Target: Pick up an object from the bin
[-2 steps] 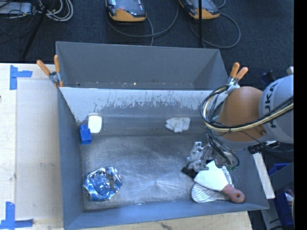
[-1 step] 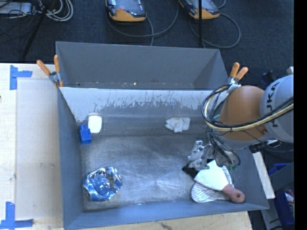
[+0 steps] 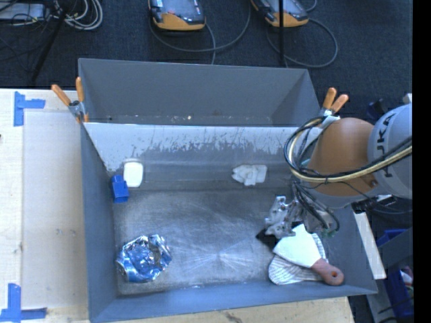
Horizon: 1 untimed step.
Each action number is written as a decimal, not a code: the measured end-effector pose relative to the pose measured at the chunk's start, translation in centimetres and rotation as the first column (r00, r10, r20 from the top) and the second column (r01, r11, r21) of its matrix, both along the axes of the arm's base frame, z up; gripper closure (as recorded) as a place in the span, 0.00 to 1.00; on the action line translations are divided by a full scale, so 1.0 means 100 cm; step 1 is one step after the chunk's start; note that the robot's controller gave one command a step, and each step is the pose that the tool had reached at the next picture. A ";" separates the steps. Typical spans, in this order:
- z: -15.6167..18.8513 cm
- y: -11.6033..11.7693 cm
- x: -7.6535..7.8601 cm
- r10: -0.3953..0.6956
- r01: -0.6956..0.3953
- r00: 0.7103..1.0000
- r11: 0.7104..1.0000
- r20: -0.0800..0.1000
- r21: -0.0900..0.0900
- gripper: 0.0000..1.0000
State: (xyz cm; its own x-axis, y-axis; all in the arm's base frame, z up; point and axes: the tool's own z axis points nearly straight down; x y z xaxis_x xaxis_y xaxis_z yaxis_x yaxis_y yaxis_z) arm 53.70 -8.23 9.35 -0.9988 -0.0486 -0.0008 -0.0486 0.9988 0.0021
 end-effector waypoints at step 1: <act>0.011 0.000 -0.002 0.001 -0.001 1.000 1.000 -0.007 0.001 1.00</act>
Offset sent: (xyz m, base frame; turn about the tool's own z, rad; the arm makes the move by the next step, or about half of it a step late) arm -0.0001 0.0000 0.0418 0.0000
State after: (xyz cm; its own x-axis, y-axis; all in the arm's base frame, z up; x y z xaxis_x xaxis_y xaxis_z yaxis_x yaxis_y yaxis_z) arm 53.53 -8.20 10.49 -0.9988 -0.0492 0.0062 -0.0492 0.9988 0.0032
